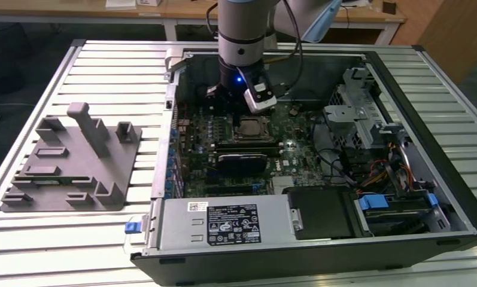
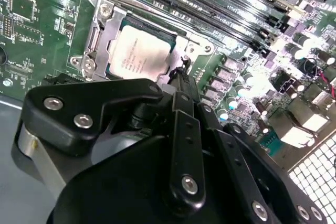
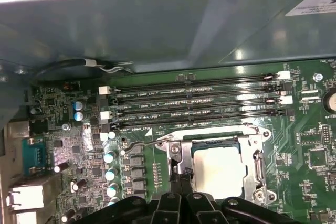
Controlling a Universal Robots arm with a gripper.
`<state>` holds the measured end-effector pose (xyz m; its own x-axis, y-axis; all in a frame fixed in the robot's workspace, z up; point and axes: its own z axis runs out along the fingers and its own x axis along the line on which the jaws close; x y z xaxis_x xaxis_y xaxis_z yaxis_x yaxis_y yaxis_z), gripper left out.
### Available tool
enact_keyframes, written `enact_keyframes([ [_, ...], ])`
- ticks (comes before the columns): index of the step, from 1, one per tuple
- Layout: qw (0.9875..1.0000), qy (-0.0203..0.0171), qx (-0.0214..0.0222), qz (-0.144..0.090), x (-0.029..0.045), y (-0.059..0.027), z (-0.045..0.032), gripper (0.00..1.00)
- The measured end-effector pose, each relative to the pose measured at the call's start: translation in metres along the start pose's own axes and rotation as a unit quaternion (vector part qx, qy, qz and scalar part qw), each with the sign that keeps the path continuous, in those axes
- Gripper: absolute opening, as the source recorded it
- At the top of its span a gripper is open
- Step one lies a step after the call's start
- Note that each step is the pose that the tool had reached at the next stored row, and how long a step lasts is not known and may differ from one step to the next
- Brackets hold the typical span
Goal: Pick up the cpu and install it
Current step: 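Close the cpu cover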
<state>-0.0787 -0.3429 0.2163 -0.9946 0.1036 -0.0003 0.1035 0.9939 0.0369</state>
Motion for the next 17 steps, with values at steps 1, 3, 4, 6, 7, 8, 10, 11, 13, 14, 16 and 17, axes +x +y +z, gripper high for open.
enact_keyframes([
  [1, 1.0, 0.0, 0.0, 0.0, -0.0001, 0.0, 0.0, 0.11],
  [3, 1.0, 0.0001, 0.0002, 0.0, -0.0037, 0.0004, -0.0002, 0.11],
  [4, 1.0, 0.0001, 0.0002, 0.0, -0.0067, 0.0007, -0.0001, 0.11],
  [6, 1.0, 0.0001, 0.0002, 0.0, -0.013, 0.0013, -0.0001, 0.11],
  [7, 1.0, 0.0001, 0.0002, 0.0, -0.0162, 0.0017, -0.0001, 0.11],
  [8, 1.0, 0.0001, 0.0002, 0.0, -0.0196, 0.002, -0.0001, 0.11],
  [10, 1.0, 0.0001, 0.0001, 0.0, -0.0268, 0.0028, 0.0, 0.11],
  [11, 1.0, 0.0001, 0.0001, 0.0, -0.0303, 0.0032, 0.0, 0.11],
  [13, 1.0, 0.0001, 0.0002, 0.0, -0.0355, 0.0037, 0.0, 0.11],
  [14, 1.0, 0.0001, 0.0002, 0.0, -0.0361, 0.0037, -0.0001, 0.11],
  [16, 1.0, 0.0001, 0.0002, 0.0, -0.0361, 0.0039, -0.0023, 0.11],
  [17, 1.0, 0.0001, 0.0002, 0.0, -0.0361, 0.0039, -0.0045, 0.11],
])
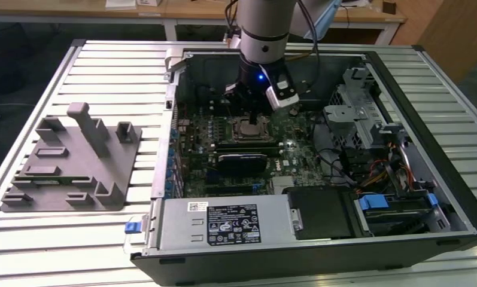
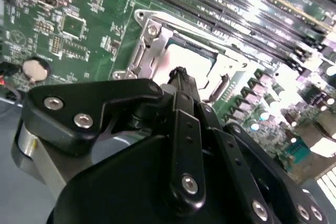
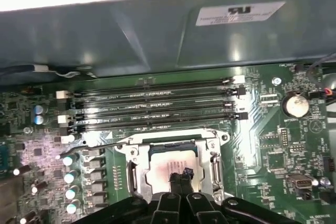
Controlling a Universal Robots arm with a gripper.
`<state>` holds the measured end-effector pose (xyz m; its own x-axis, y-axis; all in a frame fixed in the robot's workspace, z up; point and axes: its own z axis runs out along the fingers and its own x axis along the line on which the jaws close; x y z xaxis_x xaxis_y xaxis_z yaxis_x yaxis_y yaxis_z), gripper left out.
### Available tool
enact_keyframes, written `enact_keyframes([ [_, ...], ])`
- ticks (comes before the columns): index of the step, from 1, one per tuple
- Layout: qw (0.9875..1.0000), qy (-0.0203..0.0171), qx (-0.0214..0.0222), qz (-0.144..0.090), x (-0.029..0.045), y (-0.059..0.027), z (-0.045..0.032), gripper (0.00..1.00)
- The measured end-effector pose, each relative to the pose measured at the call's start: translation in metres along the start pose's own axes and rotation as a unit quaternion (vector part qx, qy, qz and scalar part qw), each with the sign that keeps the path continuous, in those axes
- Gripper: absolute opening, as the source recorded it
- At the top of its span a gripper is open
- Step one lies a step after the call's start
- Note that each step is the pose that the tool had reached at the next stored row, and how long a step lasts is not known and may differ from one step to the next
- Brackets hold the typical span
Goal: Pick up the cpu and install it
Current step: 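Close the cpu cover, then install the first cpu locking lever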
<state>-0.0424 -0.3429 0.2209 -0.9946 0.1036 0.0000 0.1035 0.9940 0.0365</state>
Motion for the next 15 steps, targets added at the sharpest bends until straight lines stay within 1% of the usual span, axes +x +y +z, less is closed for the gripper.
enact_keyframes([
  [2, 1.0, 0.0, 0.0, 0.0, 0.0, 0.0002, -0.005, 0.11],
  [4, 1.0, 0.0, 0.0, 0.0, 0.0, 0.0003, -0.0074, 0.11],
  [15, 1.0, 0.0, -0.0001, 0.0, 0.0, 0.0003, -0.0079, 0.11],
])
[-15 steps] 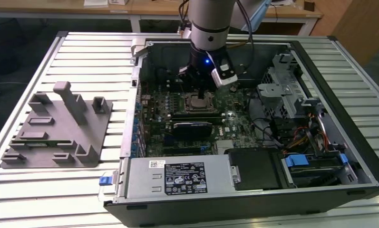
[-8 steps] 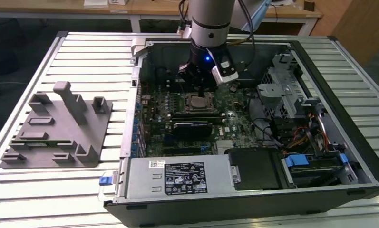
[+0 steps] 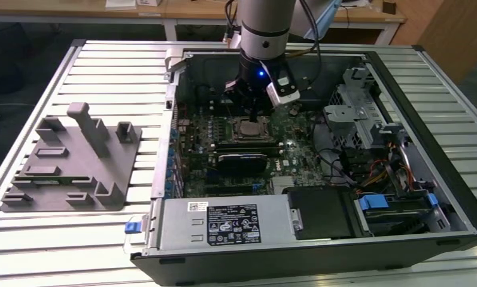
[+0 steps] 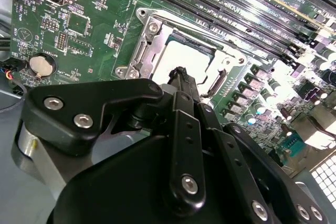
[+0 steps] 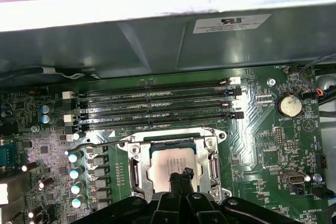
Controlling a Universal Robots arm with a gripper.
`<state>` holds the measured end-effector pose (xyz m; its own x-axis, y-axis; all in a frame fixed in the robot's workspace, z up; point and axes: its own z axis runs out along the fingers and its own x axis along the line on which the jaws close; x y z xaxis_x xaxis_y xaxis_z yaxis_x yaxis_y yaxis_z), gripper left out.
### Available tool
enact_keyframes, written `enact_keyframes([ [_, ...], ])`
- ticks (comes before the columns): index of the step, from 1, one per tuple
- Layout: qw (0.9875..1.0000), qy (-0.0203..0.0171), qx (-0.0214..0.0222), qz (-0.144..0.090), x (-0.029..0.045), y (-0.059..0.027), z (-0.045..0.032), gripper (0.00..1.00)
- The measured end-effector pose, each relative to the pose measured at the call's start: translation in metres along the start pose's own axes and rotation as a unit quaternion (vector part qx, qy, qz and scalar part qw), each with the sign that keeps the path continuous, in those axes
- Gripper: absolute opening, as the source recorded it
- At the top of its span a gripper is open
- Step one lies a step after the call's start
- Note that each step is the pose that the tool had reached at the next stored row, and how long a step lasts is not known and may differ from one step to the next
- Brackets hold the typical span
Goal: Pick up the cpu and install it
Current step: 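Install the first cpu locking lever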
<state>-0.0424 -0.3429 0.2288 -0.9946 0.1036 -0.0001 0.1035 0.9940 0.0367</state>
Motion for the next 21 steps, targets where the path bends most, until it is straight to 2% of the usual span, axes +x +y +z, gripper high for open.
enact_keyframes([
  [3, 1.0, 0.0001, -0.0002, 0.0, 0.0009, -0.0001, -0.0001, 0.11],
  [7, 1.0, 0.0001, -0.0023, 0.0, 0.0092, -0.001, -0.0001, 0.11],
  [16, 1.0, -0.0016, -0.0038, 0.0, 0.0403, -0.0042, -0.0001, 0.11],
  [21, 1.0, -0.0023, -0.0041, 0.0, 0.0543, -0.0057, -0.0002, 0.11],
])
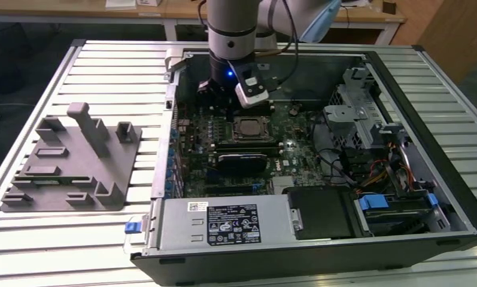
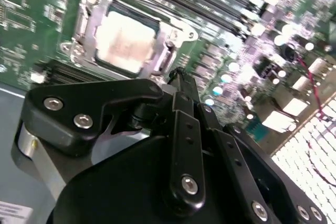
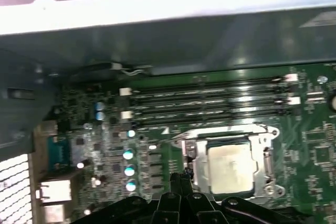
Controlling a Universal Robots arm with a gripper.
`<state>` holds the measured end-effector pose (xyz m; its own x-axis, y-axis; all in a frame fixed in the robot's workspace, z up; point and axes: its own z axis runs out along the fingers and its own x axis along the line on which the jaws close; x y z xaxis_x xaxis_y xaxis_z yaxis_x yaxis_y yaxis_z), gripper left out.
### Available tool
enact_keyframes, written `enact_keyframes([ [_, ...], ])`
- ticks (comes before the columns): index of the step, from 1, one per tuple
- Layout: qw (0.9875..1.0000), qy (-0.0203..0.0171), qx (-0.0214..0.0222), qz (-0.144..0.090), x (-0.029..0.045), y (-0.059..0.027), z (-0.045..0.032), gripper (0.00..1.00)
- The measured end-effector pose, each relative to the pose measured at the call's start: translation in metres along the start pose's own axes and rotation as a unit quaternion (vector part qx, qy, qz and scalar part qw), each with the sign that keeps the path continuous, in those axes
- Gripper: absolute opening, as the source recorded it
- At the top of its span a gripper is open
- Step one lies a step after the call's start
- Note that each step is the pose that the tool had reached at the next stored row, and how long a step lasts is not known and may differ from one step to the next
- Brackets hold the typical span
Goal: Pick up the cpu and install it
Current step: 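Install the first cpu locking lever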
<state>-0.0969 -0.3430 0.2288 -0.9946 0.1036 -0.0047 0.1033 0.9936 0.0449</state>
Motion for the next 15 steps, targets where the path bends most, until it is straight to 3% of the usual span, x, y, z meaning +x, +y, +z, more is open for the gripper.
enact_keyframes([
  [4, 1.0, -0.0004, -0.0002, 0.0, 0.0088, -0.0009, -0.0001, 0.11],
  [9, 1.0, -0.0002, -0.0004, 0.0, 0.0102, -0.0011, -0.0002, 0.11],
  [10, 1.0, 0.0, -0.0035, 0.0, 0.0103, -0.0012, -0.0002, 0.11],
  [15, 0.9996, 0.0025, -0.0283, 0.0, 0.0102, -0.0011, -0.0039, 0.11],
])
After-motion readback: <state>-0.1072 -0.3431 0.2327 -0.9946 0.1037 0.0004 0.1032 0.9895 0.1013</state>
